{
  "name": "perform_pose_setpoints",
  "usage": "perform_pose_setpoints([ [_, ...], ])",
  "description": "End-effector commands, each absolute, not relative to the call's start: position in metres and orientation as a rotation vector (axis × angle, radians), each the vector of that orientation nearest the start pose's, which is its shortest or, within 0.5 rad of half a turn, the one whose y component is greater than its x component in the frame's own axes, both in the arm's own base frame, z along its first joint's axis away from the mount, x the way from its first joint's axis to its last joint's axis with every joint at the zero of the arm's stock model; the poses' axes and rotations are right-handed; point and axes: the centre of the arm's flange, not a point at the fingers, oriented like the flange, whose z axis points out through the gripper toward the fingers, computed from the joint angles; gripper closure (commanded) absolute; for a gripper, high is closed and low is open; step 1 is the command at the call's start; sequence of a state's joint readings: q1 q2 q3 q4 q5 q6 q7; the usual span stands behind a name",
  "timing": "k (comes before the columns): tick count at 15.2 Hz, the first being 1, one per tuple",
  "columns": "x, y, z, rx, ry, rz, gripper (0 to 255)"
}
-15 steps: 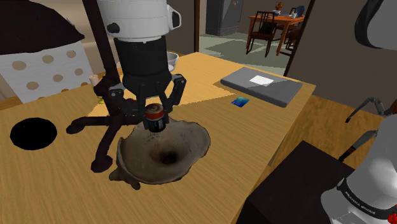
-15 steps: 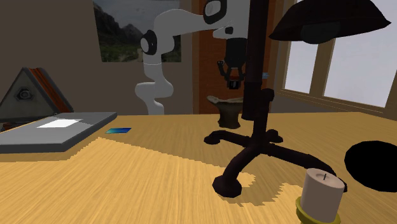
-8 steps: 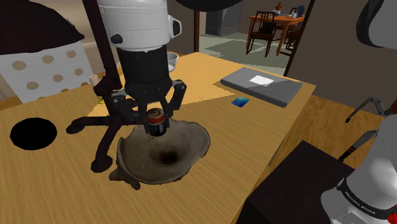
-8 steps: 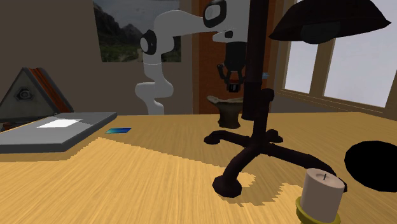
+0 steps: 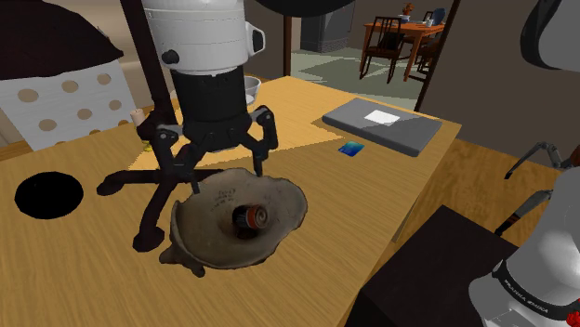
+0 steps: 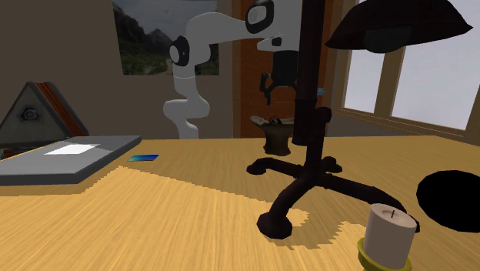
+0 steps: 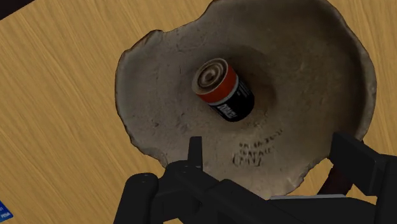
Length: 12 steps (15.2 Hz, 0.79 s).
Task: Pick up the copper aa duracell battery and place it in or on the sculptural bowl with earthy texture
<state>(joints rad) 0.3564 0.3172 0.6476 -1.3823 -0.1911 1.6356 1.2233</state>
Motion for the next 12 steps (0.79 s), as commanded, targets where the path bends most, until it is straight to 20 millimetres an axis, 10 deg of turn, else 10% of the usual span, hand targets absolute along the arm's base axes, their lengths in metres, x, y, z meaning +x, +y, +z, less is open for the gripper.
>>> perform_pose_setpoints([
  [1, 0.407, 0.493, 0.574, -3.123, 0.362, -0.001, 0],
  [4, 0.407, 0.493, 0.611, -3.123, 0.362, -0.001, 0],
  [12, 0.407, 0.493, 0.611, -3.123, 0.362, -0.001, 0],
])
